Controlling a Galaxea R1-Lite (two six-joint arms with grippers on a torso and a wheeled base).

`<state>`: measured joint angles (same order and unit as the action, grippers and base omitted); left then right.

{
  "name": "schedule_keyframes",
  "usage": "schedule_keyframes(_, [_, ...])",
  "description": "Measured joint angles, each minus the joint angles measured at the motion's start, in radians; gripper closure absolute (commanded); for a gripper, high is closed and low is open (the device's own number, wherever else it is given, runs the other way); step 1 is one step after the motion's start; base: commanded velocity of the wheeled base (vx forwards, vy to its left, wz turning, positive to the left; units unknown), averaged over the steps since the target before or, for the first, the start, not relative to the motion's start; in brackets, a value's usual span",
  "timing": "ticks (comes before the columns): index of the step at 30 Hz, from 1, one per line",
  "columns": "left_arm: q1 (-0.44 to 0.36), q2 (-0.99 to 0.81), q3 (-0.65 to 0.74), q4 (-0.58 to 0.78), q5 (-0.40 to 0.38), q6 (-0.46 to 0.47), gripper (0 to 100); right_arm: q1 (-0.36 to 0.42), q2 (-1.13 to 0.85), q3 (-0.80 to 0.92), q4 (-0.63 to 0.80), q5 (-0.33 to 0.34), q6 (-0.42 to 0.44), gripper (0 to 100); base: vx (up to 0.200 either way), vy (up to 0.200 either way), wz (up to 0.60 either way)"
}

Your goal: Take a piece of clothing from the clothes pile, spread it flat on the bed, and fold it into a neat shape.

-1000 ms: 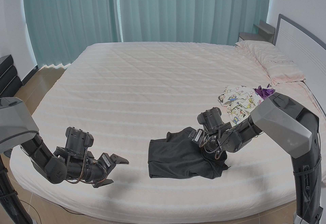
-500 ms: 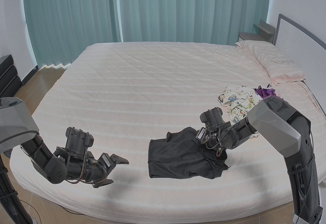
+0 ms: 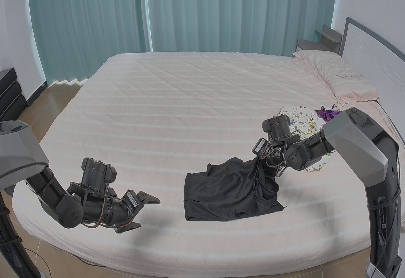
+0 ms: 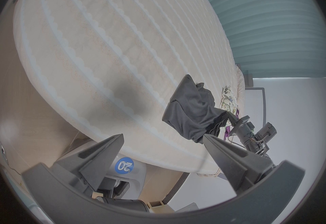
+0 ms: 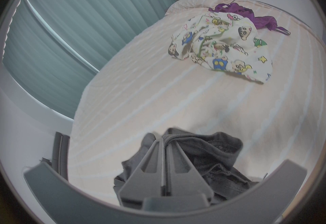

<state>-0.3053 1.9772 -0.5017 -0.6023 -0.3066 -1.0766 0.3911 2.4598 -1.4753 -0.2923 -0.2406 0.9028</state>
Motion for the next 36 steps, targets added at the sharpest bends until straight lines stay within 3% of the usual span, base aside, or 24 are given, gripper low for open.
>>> schedule_keyframes(8, [0.000,0.001,0.000,0.000,0.001,0.000,0,-0.042,-0.015,0.011,-0.020,0.158,-0.010,100,0.000,0.000,0.00])
schedule_keyframes(17, [0.000,0.001,0.000,0.000,0.001,0.000,0,-0.091,0.026,0.001,-0.017,0.170,-0.036,100,0.000,0.000,0.00])
schedule_keyframes(18, [0.000,0.001,0.000,0.000,0.001,0.000,0,-0.098,0.028,0.001,-0.017,0.170,-0.036,0,0.000,0.000,0.00])
schedule_keyframes(29, [0.000,0.002,0.000,0.000,0.001,0.000,0,-0.146,0.029,0.021,-0.020,0.166,-0.071,0,0.000,0.000,0.00])
schedule_keyframes(36, [0.000,0.002,0.000,0.000,0.001,0.000,0,-0.147,-0.041,0.170,-0.030,0.225,-0.194,0,0.000,0.000,0.00])
